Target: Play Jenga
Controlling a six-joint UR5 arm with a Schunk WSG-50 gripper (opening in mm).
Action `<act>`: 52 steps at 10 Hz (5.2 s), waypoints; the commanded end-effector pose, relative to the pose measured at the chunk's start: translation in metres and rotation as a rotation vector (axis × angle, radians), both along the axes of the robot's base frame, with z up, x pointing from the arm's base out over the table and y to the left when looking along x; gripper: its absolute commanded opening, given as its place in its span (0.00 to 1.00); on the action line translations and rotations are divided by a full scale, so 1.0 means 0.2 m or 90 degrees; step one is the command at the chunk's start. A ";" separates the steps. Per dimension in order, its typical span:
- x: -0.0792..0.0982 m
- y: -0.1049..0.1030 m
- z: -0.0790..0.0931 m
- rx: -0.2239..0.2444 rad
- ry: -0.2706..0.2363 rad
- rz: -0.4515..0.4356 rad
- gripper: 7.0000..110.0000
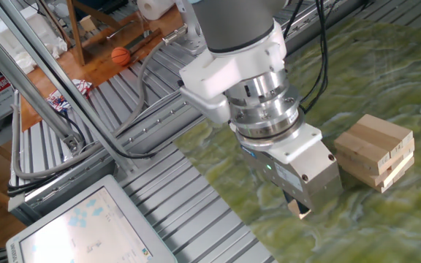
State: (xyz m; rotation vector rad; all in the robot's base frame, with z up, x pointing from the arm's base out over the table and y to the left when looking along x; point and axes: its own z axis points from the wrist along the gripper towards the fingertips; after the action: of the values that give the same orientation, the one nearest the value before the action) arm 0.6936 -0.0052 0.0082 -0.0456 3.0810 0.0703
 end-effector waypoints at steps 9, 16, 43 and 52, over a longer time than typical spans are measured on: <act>-0.22 -0.33 0.01 -0.001 -0.005 0.054 0.15; -0.39 -0.45 0.02 0.009 -0.020 0.055 0.15; -0.60 -0.56 -0.04 0.002 -0.008 -0.021 0.15; -0.61 -0.56 -0.05 0.000 -0.003 -0.002 0.15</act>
State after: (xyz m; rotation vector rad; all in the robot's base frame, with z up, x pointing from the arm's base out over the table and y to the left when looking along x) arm 0.5717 -0.1178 -0.0021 -0.0389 3.0774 0.0563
